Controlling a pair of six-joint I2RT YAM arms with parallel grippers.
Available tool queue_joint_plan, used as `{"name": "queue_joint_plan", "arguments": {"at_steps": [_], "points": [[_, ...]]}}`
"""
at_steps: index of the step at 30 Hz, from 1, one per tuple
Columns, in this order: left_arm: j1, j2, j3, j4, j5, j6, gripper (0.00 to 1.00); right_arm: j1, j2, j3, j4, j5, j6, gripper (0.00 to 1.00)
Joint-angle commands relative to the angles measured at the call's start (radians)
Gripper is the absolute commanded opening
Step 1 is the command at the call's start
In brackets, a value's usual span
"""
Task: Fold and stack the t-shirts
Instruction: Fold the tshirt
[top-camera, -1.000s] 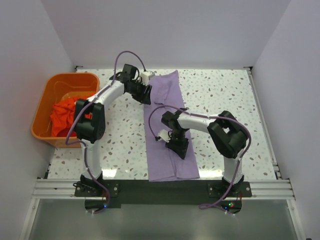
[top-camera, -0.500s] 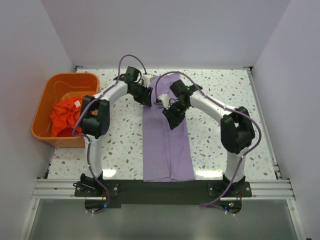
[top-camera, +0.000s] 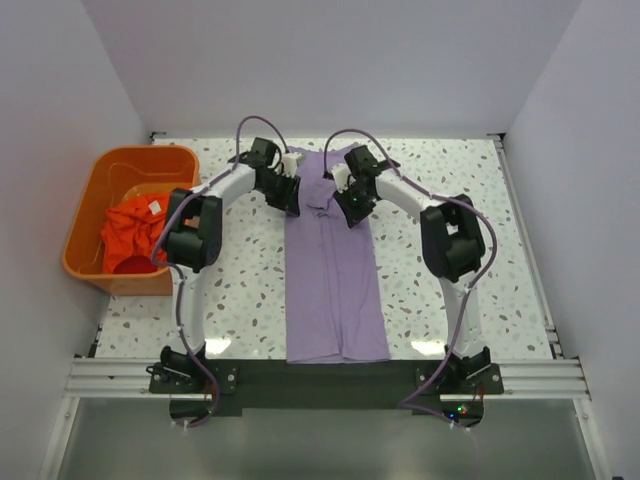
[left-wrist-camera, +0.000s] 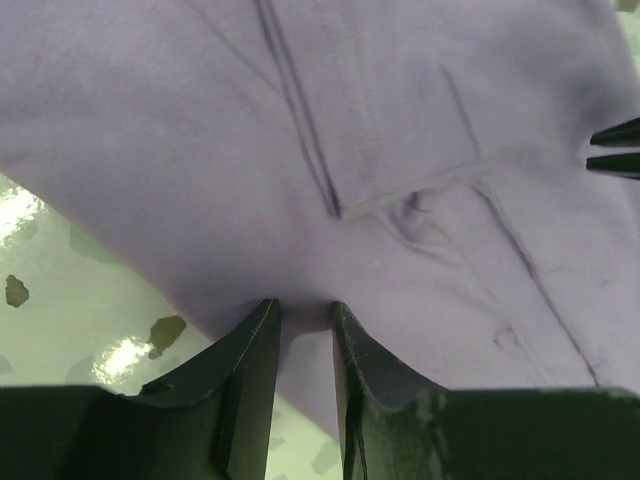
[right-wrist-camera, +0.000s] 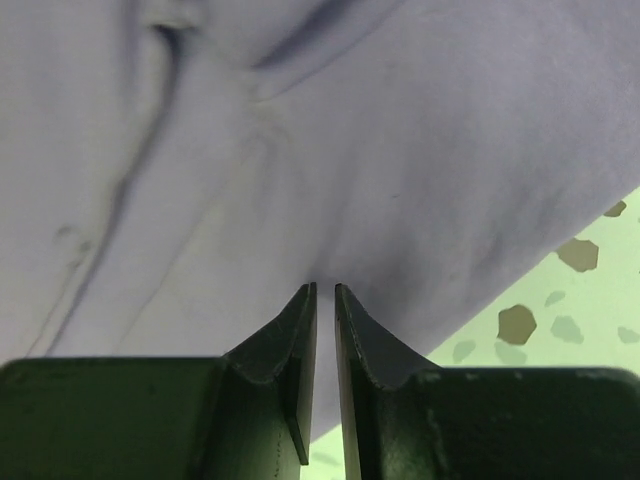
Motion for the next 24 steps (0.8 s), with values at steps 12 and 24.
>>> {"name": "queue_joint_plan", "arguments": {"at_steps": [12,24], "points": [[0.033,0.17,0.151,0.01,-0.05,0.003,0.29,-0.067,0.2,0.213,0.055,0.114,0.145,0.17],[0.06,0.288,0.312,0.018,-0.088,0.001,0.31,-0.081,0.305,0.342,0.05,0.145,0.176,0.19]]}}
